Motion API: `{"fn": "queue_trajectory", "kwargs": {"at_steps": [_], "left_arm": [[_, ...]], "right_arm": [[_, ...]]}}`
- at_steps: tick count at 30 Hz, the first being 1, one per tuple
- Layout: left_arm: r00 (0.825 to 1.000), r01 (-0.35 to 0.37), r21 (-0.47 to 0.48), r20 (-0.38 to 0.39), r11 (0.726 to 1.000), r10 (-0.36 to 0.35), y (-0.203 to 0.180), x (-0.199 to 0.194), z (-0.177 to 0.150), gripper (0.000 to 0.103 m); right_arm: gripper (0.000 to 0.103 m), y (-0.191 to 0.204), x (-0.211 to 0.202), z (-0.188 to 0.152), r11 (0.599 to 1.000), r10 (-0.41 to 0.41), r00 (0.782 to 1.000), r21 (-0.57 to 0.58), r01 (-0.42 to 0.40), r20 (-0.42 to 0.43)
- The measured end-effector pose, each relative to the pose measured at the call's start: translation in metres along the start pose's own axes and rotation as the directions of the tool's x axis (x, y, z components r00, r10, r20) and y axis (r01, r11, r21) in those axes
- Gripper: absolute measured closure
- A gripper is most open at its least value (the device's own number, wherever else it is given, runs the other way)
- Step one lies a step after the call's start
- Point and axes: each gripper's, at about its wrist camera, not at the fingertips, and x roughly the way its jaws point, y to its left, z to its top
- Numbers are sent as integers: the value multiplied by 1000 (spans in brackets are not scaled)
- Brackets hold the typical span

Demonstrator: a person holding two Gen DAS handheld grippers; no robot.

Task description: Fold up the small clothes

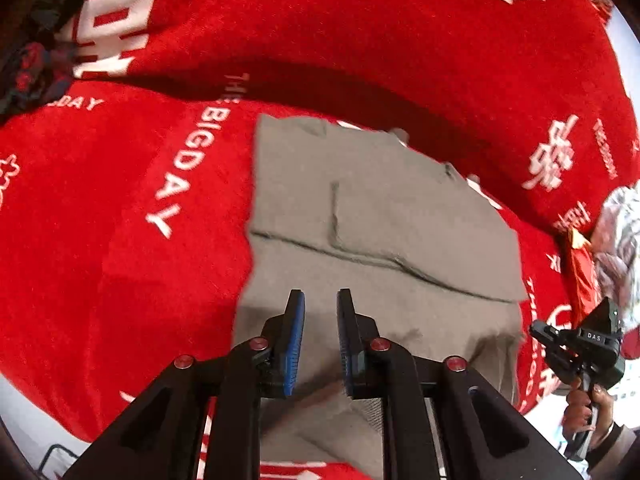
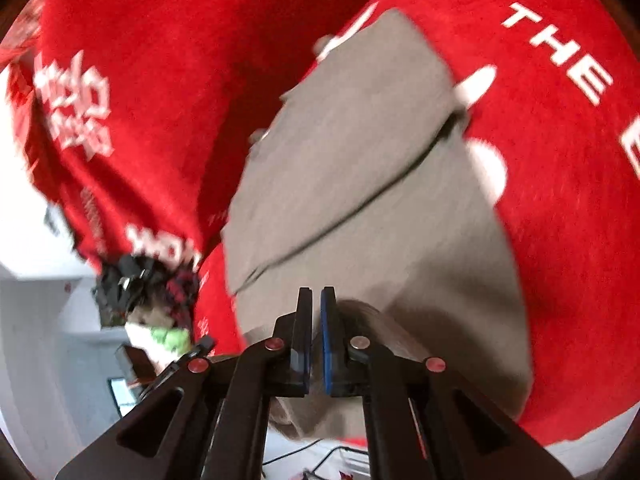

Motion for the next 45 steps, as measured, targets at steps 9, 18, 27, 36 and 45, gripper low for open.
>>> {"fn": "queue_trajectory", "kwargs": {"at_steps": [9, 18, 27, 36, 45], "left_arm": [[990, 8, 220, -142, 975, 24, -12, 16, -14, 13], [937, 83, 446, -340, 891, 82, -65, 85, -43, 76], [957, 131, 370, -290, 920, -20, -49, 35, -41, 94], [994, 103, 265, -47, 959, -94, -46, -39, 35, 94], [994, -3, 272, 106, 962, -27, -67, 12, 137, 94]], "right_arm": [[53, 29, 6, 10, 910, -303, 946, -331, 251, -116], [51, 55, 69, -22, 695, -504, 857, -640, 329, -107], [96, 73, 56, -45, 587, -525, 851, -737, 334, -33], [96, 127, -24, -2, 621, -415, 890, -657, 428, 188], [96, 167, -9, 95, 595, -356, 874, -641, 484, 329]]}}
